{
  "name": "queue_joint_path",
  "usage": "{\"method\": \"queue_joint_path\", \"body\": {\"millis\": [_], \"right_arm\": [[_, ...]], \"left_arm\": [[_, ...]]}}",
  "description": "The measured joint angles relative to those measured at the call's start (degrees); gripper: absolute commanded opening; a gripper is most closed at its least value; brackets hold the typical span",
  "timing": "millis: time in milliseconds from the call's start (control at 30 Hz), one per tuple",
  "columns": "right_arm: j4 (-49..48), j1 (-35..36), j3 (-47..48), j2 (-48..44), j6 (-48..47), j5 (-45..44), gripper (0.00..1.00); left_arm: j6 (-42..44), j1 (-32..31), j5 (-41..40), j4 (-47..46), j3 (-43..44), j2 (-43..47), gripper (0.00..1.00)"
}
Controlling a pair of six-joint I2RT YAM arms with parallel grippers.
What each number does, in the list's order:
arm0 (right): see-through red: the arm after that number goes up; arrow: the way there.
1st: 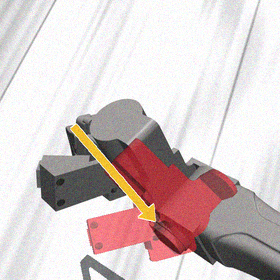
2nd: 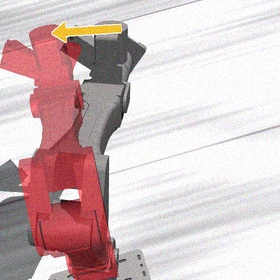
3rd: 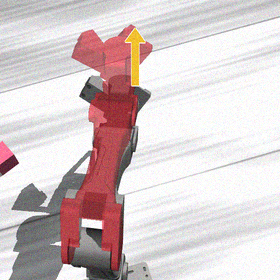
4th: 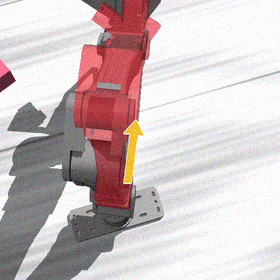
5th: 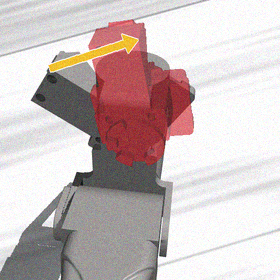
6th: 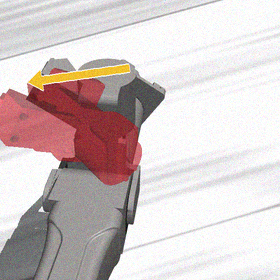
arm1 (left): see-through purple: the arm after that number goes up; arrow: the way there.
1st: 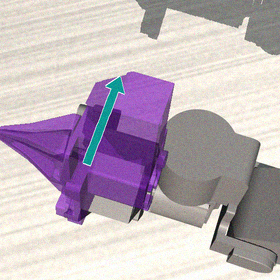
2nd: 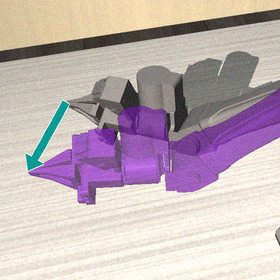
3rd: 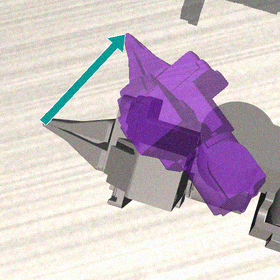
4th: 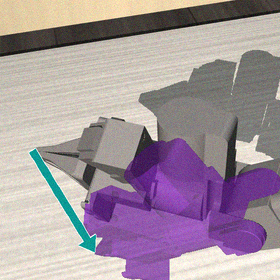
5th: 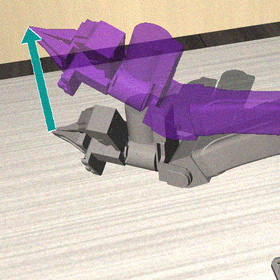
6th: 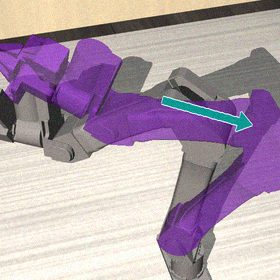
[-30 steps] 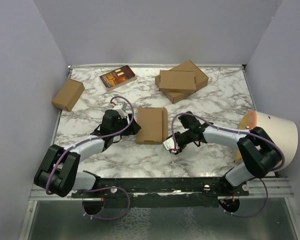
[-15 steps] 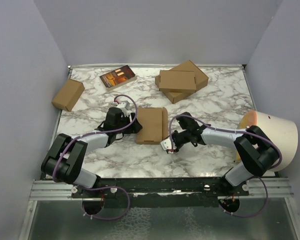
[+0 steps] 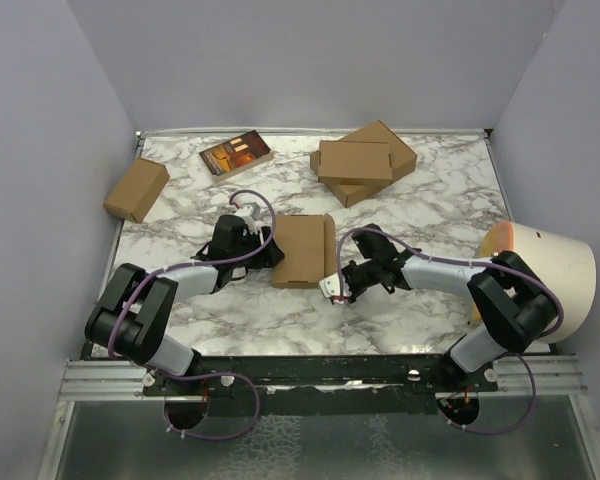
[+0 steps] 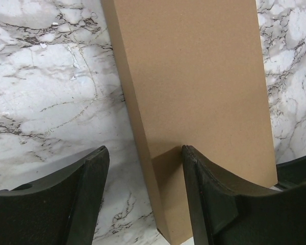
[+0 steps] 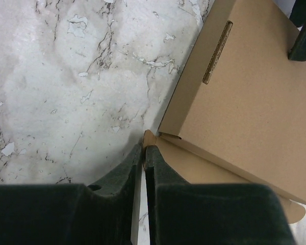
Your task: Fold the paper box
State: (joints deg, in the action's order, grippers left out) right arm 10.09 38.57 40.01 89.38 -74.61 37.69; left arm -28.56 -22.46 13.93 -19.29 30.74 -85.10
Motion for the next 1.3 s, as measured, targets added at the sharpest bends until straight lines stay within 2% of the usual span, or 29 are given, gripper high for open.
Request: {"method": "queue_joint_path", "body": {"millis": [600, 1300], "right_arm": [[1.8, -0.3, 3.9, 2.2, 10.4, 0.0, 0.03], [5.6, -1.6, 8.9, 5.5, 21.0, 0.5, 0.02]], "left_arm": [[0.2, 0.1, 0.0, -0.6, 0.8, -1.2, 0.56], [0.5, 0.2, 0.2, 0.2, 2.4, -2.3, 0.55]]}}
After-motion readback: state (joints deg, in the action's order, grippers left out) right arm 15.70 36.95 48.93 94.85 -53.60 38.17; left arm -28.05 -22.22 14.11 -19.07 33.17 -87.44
